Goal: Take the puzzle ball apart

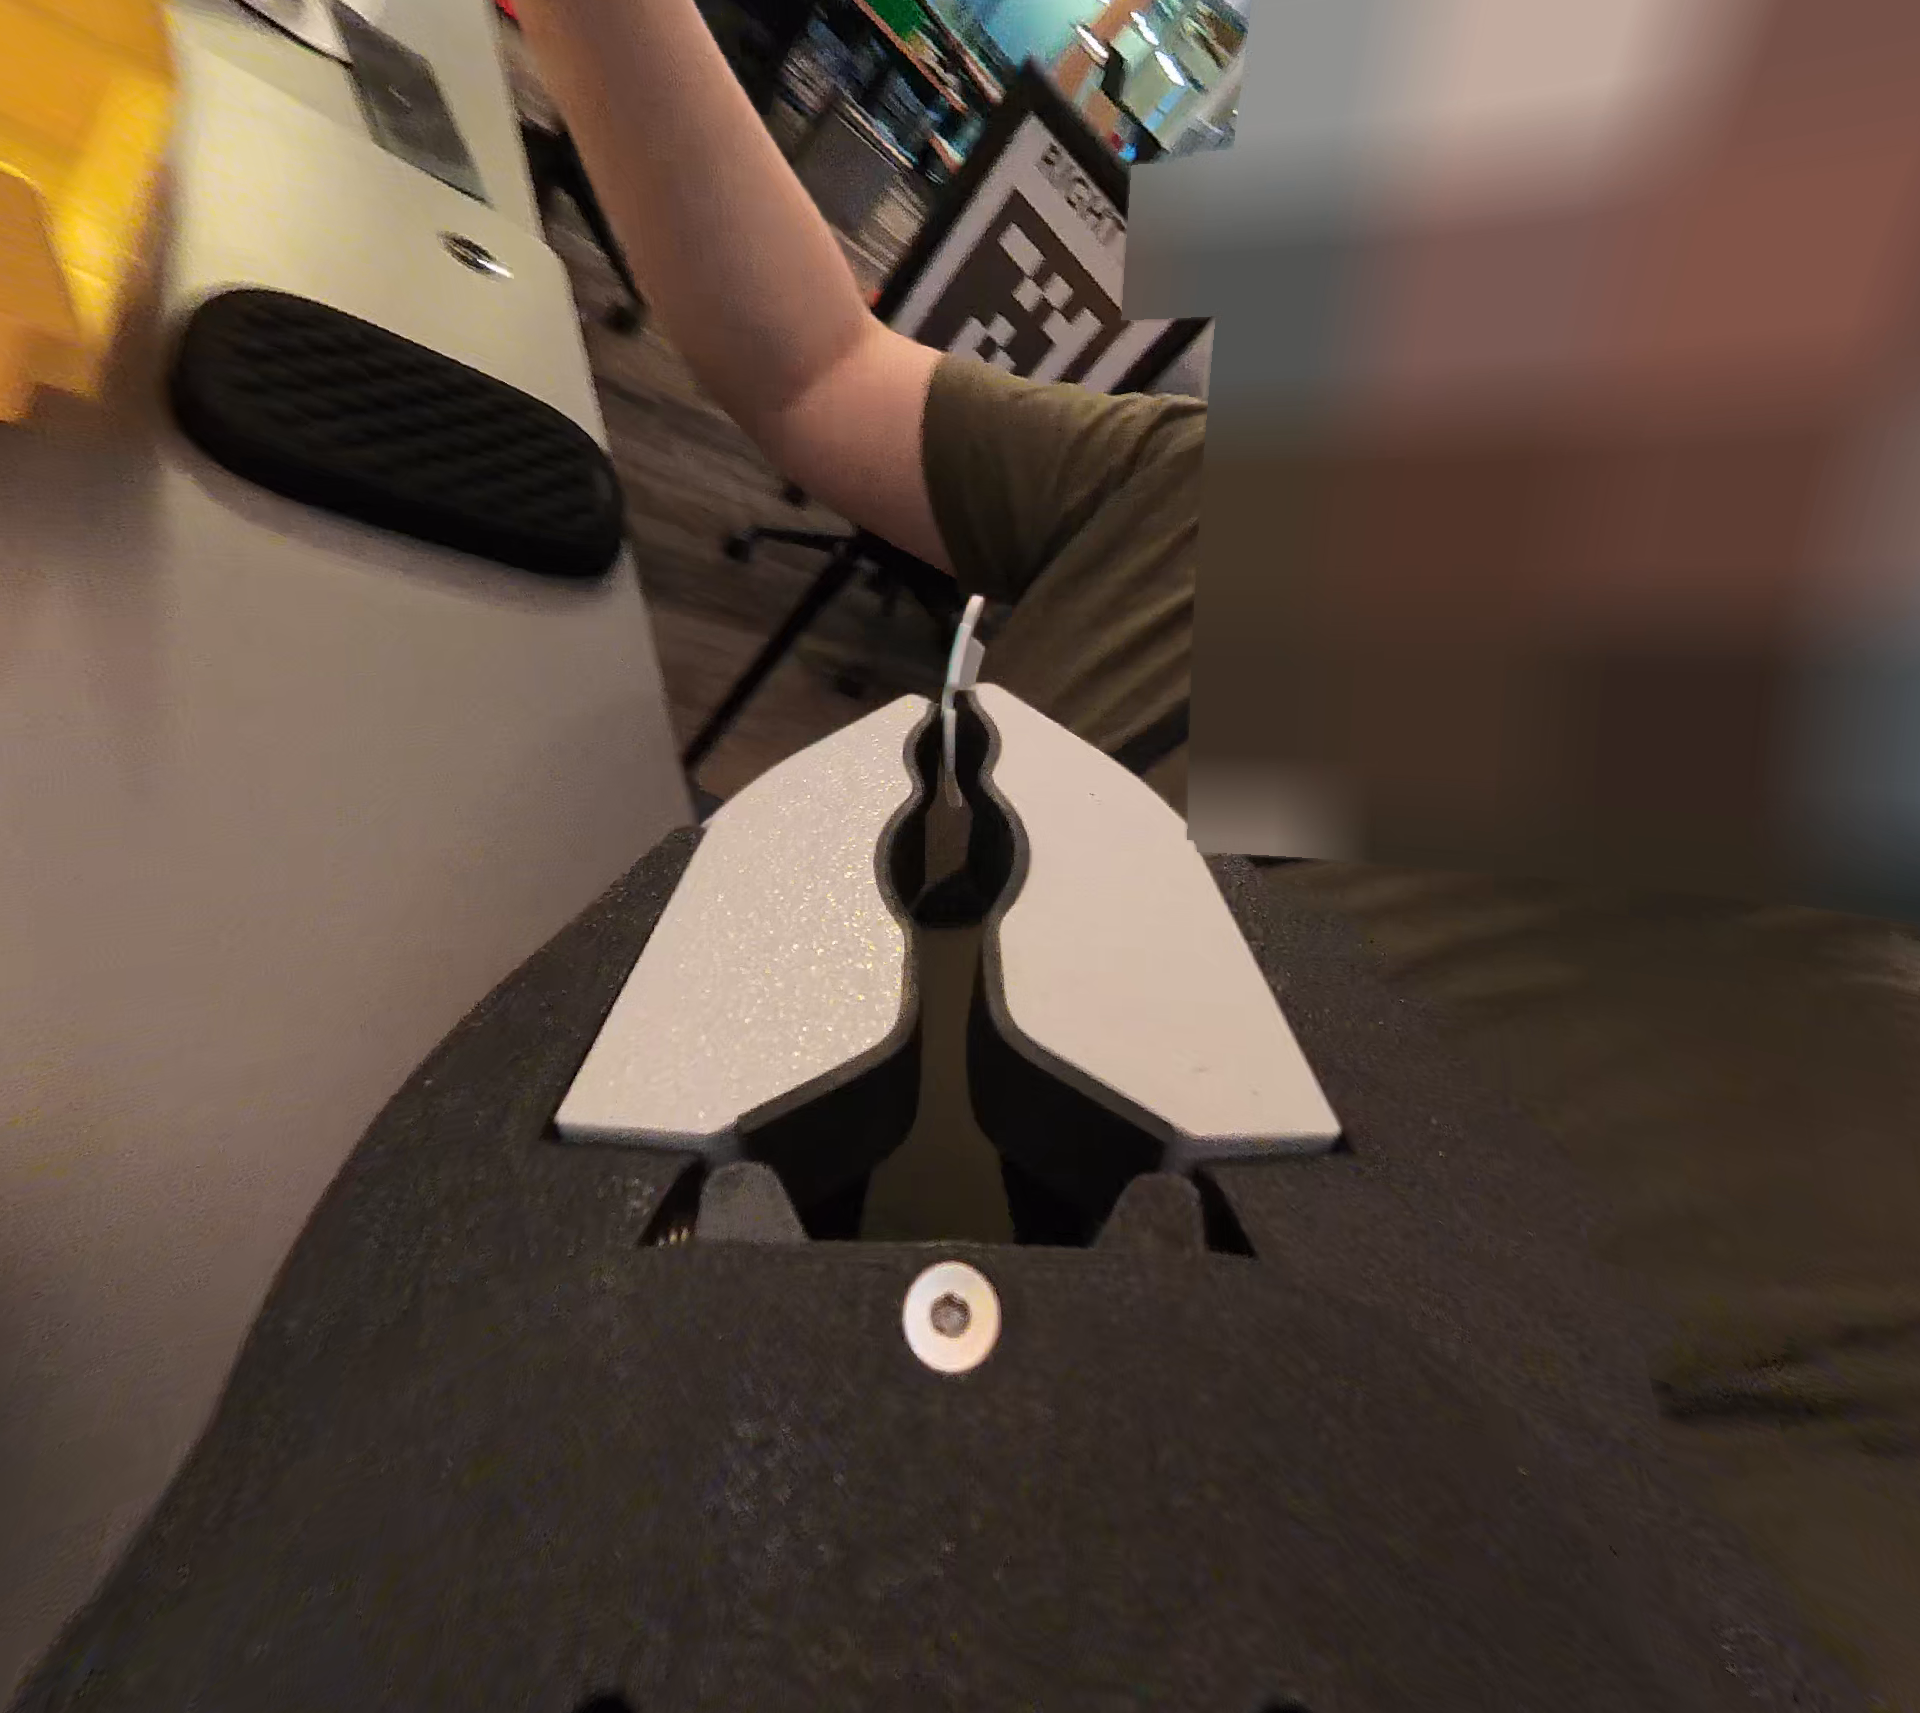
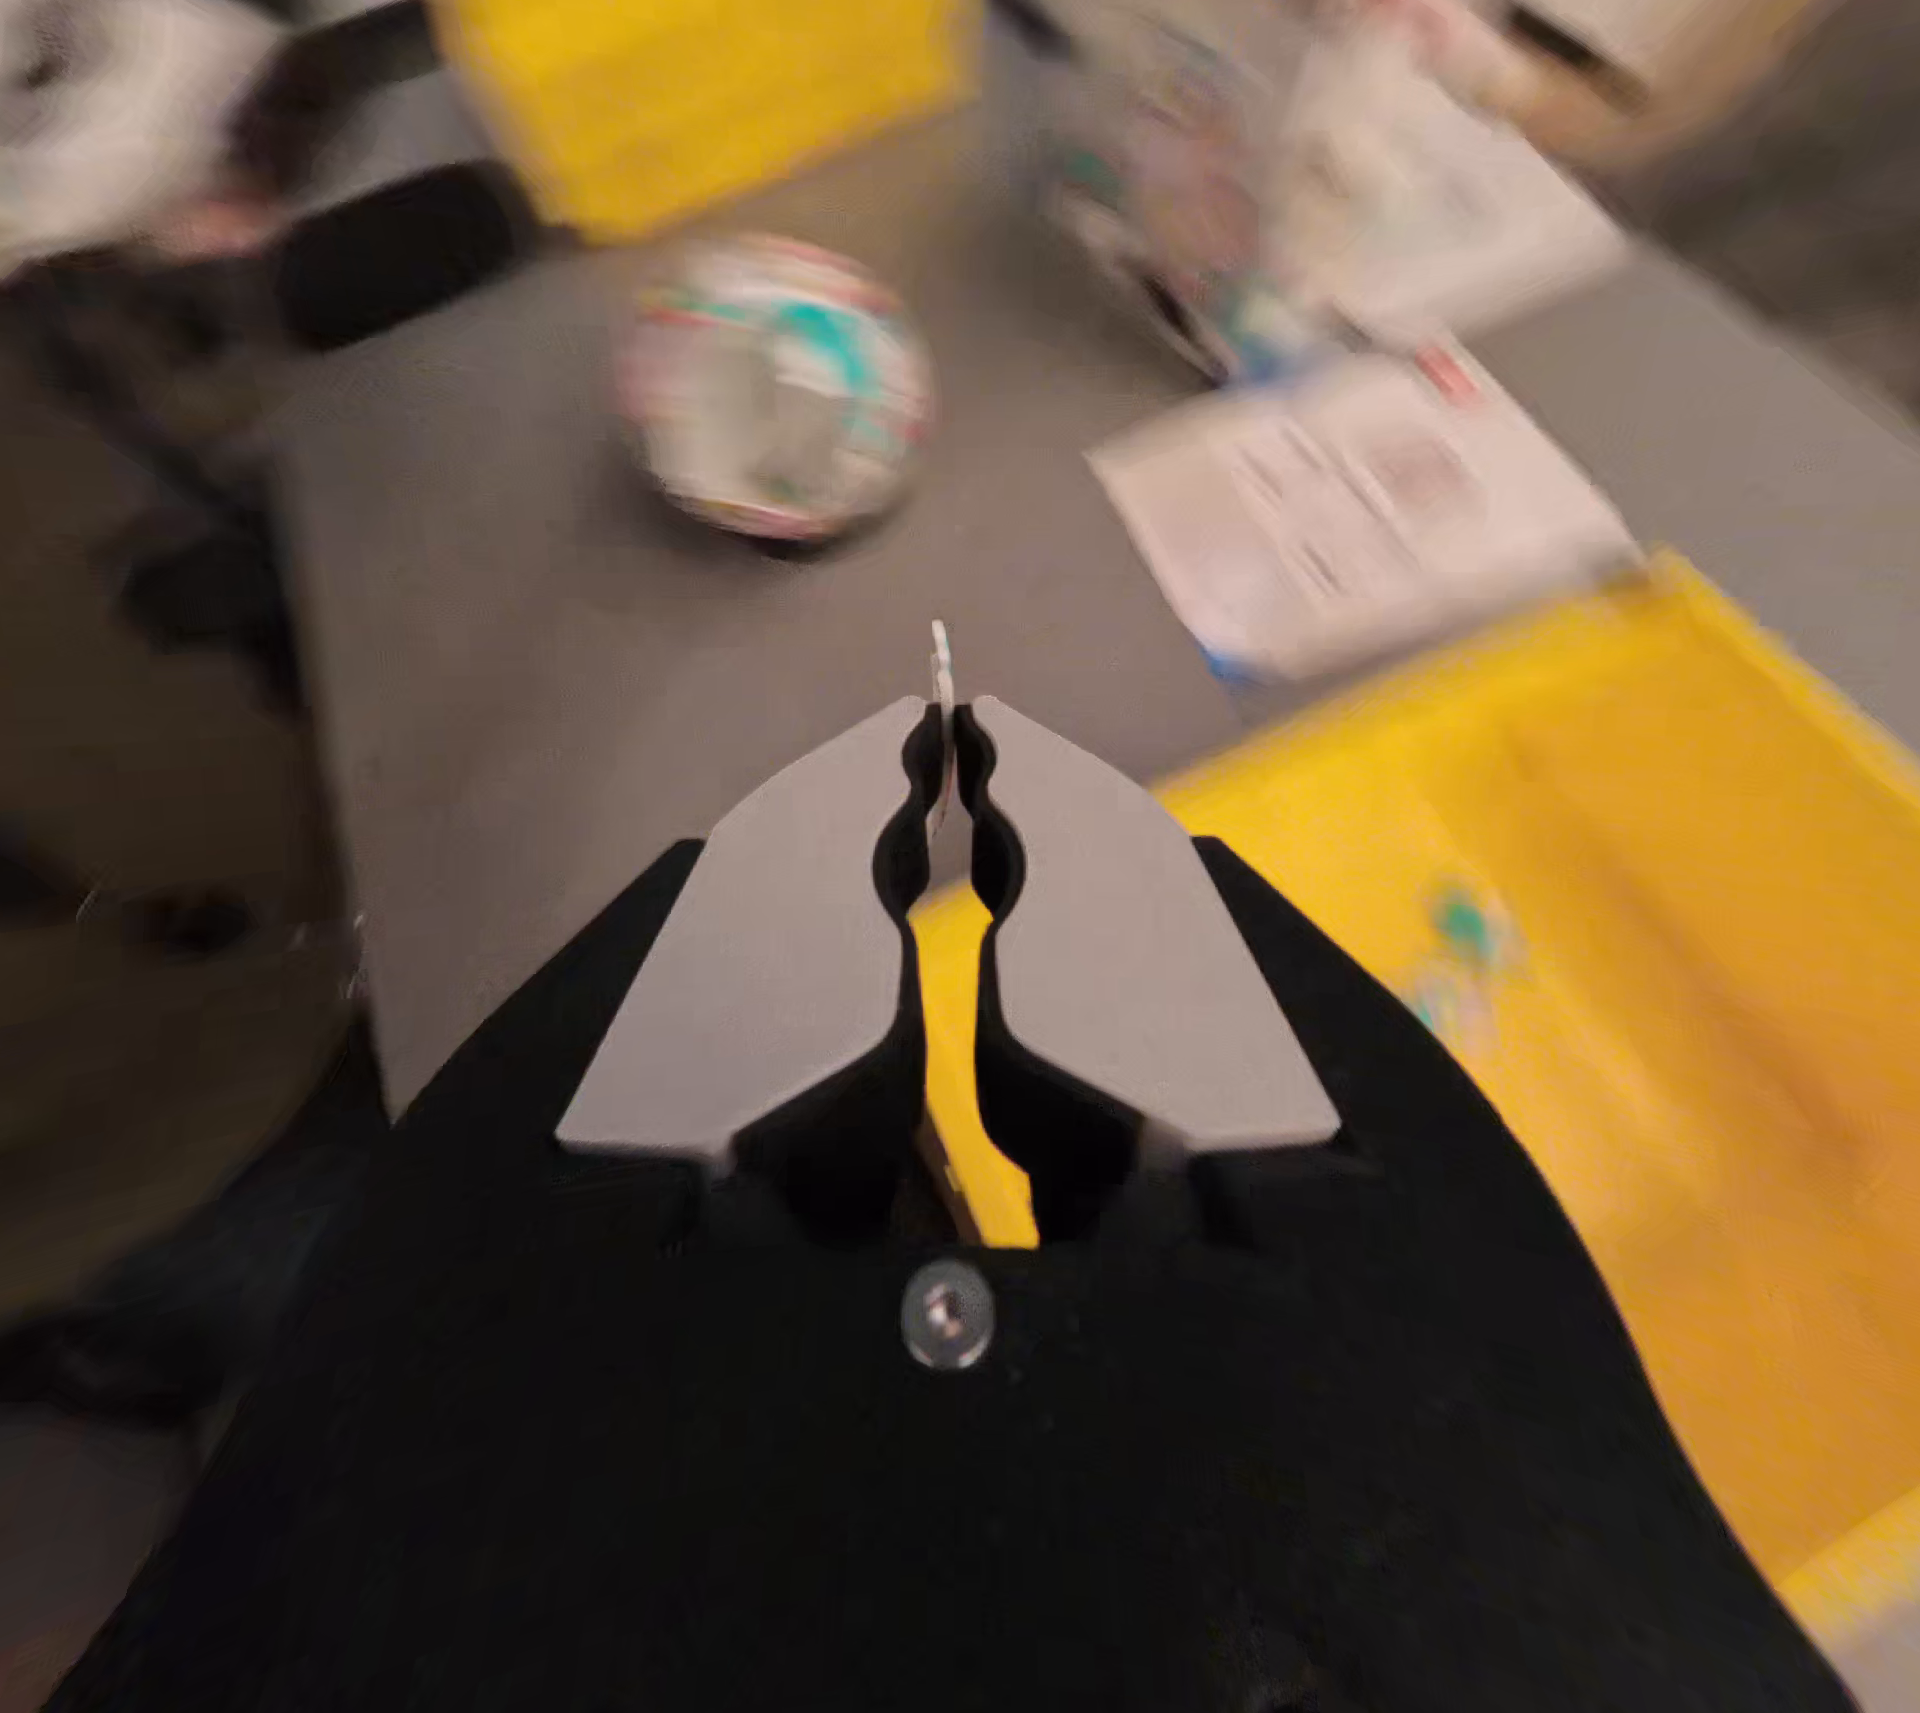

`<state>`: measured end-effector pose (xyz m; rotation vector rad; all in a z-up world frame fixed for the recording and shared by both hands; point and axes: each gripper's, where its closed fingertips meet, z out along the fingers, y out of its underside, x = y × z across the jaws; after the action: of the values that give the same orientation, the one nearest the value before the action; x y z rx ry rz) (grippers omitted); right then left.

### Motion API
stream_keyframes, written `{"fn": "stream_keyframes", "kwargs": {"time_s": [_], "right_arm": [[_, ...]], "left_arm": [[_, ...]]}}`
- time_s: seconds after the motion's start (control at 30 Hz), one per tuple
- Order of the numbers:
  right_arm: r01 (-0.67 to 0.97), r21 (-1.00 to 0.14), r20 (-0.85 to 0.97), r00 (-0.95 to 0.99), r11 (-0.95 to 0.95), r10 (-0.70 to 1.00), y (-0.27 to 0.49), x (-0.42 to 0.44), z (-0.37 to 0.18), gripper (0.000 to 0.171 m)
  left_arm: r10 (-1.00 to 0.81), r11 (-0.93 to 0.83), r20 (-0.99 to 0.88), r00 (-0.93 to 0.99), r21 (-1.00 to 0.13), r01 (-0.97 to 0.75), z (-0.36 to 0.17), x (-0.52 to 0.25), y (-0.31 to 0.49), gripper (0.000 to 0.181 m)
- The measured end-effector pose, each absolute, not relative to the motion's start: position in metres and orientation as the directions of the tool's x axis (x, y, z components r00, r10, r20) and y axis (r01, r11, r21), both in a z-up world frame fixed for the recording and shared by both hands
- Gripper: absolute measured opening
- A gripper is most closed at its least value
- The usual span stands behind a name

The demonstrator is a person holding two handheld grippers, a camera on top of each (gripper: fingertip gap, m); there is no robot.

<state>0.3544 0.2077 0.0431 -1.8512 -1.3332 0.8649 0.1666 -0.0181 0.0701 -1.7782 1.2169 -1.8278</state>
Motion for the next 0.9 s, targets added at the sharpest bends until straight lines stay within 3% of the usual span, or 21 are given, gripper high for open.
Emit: {"fn": "stream_keyframes", "kwargs": {"time_s": [0.07,0.1,0.27,0.4,0.47,0.6,0.67,0.77,0.83,0.9], "right_arm": [[0.428,-0.704,-0.317,0.524,-0.566,0.791,0.261,0.402,-0.008,0.003],[0.408,-0.651,-0.350,0.586,-0.640,0.731,0.275,0.411,-0.033,0.003],[0.565,-0.460,-0.230,0.669,-0.685,0.706,0.298,0.394,-0.111,0.003],[0.523,-0.395,-0.241,0.735,-0.755,0.634,0.321,0.394,-0.138,0.006],[0.540,-0.429,-0.144,0.750,-0.724,0.645,0.330,0.404,-0.136,0.026],[0.516,-0.655,0.062,0.765,-0.553,0.641,0.326,0.412,-0.071,0.027],[0.393,-0.829,0.019,0.730,-0.398,0.683,0.292,0.388,-0.012,0.027],[0.127,-0.968,-0.150,0.395,-0.216,0.907,0.188,0.314,0.068,0.027],[0.068,-0.983,-0.155,0.180,-0.170,0.971,0.127,0.279,0.091,0.028],[0.065,-0.989,-0.125,0.120,-0.134,0.985,0.098,0.259,0.097,0.028]], "left_arm": [[-0.788,-0.555,0.605,-0.114,-0.779,-0.293,0.070,0.158,-0.011,0.002],[-0.807,-0.540,0.582,-0.095,-0.794,-0.280,0.071,0.156,-0.009,0.002],[-0.836,-0.516,0.544,-0.069,-0.822,-0.241,0.081,0.162,-0.007,0.002],[-0.862,-0.478,0.506,-0.037,-0.834,-0.276,0.082,0.170,-0.011,0.002],[-0.877,-0.460,0.480,-0.010,-0.847,-0.265,0.085,0.172,-0.010,0.002],[-0.914,-0.405,0.385,0.126,-0.885,-0.232,0.084,0.181,0.018,0.002],[-0.917,-0.374,0.323,0.232,-0.900,-0.224,0.078,0.190,0.044,0.002],[-0.904,-0.400,0.354,0.239,-0.898,-0.185,0.078,0.213,0.066,0.002],[-0.901,-0.407,0.360,0.242,-0.895,-0.184,0.074,0.227,0.077,0.002],[-0.901,-0.403,0.352,0.252,-0.894,-0.193,0.069,0.239,0.083,0.002]]}}
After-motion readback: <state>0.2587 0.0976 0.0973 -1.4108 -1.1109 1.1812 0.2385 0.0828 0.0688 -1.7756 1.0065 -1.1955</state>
